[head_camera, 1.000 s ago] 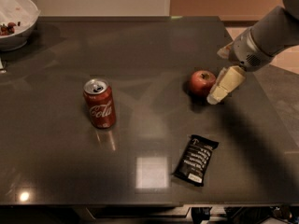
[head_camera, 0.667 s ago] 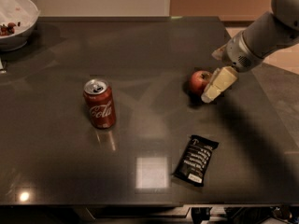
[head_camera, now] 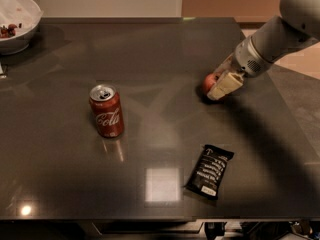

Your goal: Move apple near coke can

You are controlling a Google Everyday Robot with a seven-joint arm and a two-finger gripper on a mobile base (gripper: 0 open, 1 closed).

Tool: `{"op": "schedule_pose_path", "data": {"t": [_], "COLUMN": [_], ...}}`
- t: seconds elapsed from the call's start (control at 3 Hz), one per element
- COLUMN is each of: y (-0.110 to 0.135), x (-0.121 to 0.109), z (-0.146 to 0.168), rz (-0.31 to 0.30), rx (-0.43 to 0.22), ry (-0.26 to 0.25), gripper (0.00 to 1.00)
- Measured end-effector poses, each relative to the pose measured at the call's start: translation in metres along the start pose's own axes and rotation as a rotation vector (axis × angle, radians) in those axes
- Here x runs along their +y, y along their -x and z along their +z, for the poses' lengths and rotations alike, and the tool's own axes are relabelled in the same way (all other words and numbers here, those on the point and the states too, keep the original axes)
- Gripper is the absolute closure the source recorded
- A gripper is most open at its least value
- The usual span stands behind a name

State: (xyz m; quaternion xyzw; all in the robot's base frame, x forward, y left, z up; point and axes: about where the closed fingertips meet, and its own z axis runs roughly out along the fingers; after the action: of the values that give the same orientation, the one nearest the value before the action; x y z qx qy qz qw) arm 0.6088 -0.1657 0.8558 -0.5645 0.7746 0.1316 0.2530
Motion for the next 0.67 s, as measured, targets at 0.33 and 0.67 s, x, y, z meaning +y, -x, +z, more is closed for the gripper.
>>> {"op": "schedule_pose_path", "data": {"t": [0.33, 0.67], "y": [0.012, 0.041], "x": [0.011, 0.030], "z": [-0.004, -0.005], "rz": [-0.026, -0.083], "rx": [-0.018, -0.062], "ry": [0.025, 0.066], "gripper": [0.64, 0.88]}}
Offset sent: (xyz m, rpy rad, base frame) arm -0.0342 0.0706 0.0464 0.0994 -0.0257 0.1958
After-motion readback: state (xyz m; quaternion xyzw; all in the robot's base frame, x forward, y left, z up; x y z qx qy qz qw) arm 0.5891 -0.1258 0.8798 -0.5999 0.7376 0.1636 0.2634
